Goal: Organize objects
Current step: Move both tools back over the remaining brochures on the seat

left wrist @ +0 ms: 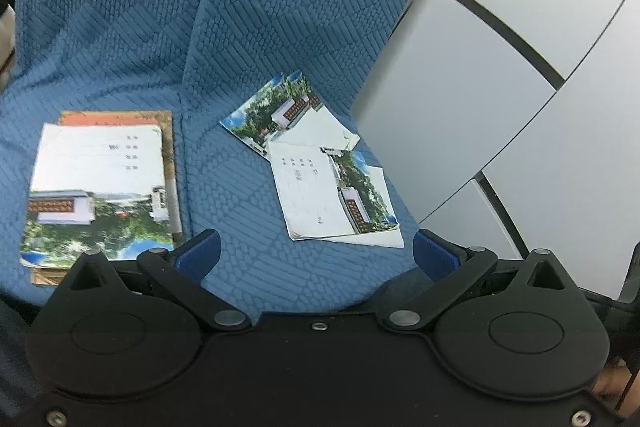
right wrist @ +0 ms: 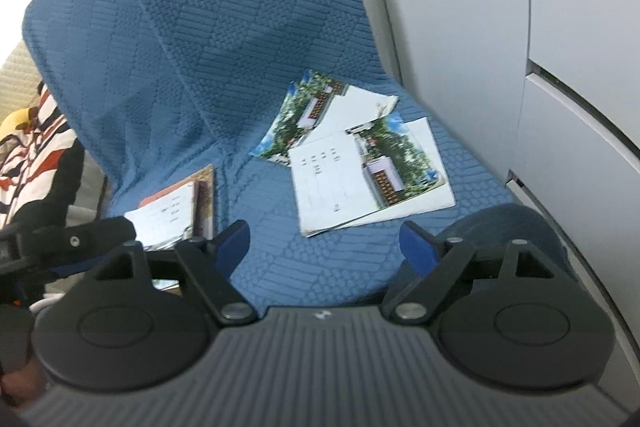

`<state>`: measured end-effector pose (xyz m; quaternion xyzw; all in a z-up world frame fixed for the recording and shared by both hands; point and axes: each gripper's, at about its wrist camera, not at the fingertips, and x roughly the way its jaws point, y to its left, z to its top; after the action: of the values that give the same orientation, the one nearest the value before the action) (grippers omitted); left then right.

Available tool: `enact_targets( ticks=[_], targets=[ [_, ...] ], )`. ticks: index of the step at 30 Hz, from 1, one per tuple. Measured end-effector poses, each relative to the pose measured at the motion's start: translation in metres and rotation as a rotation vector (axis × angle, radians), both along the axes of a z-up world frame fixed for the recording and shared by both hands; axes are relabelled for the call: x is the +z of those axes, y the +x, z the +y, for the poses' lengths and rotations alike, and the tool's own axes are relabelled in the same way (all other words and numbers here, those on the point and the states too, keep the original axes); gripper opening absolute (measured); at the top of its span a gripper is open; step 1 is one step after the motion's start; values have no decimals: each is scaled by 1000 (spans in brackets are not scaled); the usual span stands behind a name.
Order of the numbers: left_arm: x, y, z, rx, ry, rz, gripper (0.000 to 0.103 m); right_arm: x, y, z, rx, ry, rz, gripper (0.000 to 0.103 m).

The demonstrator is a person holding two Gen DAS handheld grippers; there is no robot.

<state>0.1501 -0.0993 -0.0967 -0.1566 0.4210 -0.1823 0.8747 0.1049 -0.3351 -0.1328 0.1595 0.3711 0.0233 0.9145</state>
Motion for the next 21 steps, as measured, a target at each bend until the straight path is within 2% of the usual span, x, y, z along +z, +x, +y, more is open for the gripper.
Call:
enact_targets(
  ticks=[11, 14, 16, 21],
  targets=[
    [-35, 34, -27, -6, 66, -50, 102, -50, 29, -27, -66, -52, -8, 83],
    [-46, 43, -35, -3, 68, -43, 102, -62, 37, -36, -98, -27, 17, 83],
    [-53, 51, -41, -13, 57, -30, 102, -63, 40, -41, -108, 3, 3, 83],
    [-66, 68, -54, -27, 38, 3, 102, -70, 55, -50, -135, 8, 3, 83]
  ],
)
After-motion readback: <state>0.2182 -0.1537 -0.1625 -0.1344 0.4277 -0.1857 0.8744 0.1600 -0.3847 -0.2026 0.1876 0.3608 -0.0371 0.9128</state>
